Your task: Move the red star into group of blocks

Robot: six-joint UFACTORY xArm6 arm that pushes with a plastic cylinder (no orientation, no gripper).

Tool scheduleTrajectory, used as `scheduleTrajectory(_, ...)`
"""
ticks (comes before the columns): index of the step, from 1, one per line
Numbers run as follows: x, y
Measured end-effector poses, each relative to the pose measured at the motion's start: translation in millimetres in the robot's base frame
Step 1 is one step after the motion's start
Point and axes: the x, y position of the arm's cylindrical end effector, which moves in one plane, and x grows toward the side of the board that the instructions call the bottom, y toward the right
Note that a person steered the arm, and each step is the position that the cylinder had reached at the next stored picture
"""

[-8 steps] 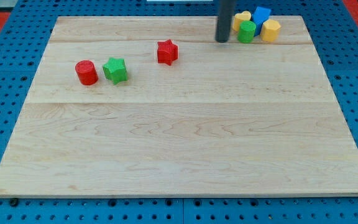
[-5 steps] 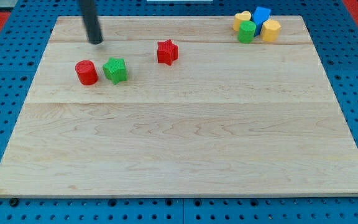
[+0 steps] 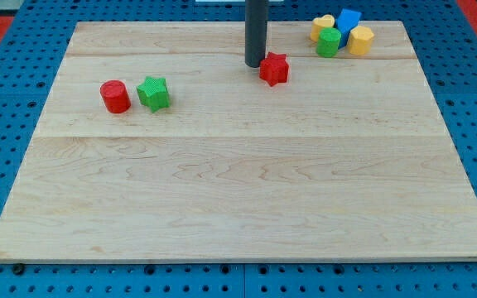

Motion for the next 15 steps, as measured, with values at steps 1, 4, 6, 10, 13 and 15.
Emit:
scheduleTrajectory(1, 1.1, -57.0)
scheduleTrajectory(4, 26.0, 92.8)
scheduleTrajectory(6, 72.5, 103.7)
scheduleTrajectory(10, 41.1, 78.1)
scheduleTrajectory(13, -0.5, 125.1)
scheduleTrajectory(15, 8.8, 124.9)
